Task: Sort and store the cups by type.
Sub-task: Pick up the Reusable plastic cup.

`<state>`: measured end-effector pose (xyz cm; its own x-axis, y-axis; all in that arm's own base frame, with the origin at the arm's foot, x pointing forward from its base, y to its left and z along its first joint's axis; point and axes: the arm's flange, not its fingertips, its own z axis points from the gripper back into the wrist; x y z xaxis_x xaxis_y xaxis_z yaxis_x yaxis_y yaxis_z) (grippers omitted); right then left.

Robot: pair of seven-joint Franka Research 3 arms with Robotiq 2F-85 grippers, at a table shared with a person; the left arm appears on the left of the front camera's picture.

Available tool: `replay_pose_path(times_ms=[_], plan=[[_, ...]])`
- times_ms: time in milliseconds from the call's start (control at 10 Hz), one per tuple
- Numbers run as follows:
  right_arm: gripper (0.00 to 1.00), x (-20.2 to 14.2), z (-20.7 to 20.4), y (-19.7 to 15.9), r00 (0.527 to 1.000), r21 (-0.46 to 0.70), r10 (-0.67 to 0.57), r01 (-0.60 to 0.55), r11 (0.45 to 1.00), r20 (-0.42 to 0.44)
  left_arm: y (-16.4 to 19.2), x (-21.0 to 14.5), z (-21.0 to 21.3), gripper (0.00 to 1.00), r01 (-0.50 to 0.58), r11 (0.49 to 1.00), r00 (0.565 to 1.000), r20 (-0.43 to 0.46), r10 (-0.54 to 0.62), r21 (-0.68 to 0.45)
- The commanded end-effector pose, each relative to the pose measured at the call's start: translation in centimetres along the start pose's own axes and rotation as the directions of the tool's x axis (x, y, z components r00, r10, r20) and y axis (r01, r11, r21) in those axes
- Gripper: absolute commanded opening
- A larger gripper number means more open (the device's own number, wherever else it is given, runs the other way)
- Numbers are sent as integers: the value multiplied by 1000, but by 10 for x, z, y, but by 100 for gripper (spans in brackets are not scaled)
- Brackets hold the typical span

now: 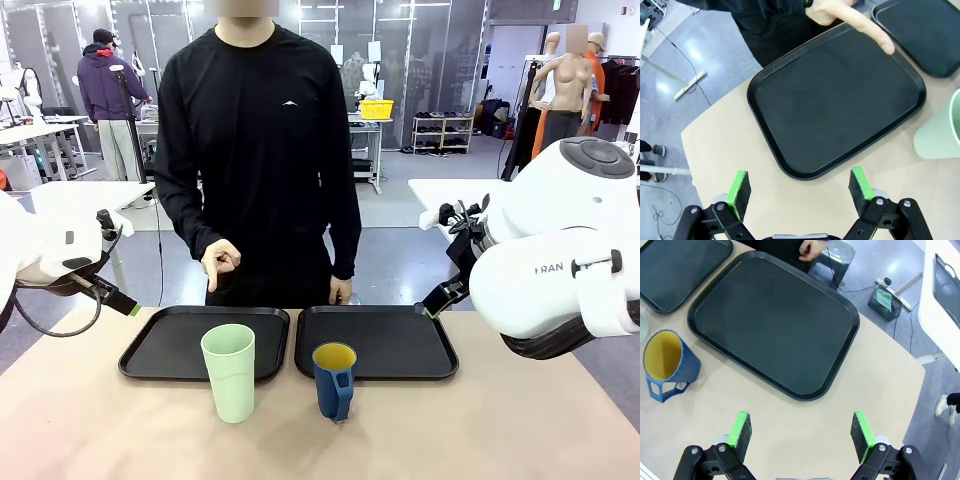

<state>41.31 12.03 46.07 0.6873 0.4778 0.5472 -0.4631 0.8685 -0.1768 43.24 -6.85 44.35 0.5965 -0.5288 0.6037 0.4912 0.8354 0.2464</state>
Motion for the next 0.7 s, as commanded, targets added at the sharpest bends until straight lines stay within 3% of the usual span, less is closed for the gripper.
replay_pose_path(times_ms=[0, 600], plan=[[100, 0, 0, -1, 1000, 1, -2, 2, 1000, 0, 0, -2, 3, 100, -3, 1000, 1000, 5, 3, -2], [100, 0, 0, -1, 1000, 1, -2, 2, 1000, 0, 0, 0, 0, 100, 0, 1000, 1000, 0, 0, 0]])
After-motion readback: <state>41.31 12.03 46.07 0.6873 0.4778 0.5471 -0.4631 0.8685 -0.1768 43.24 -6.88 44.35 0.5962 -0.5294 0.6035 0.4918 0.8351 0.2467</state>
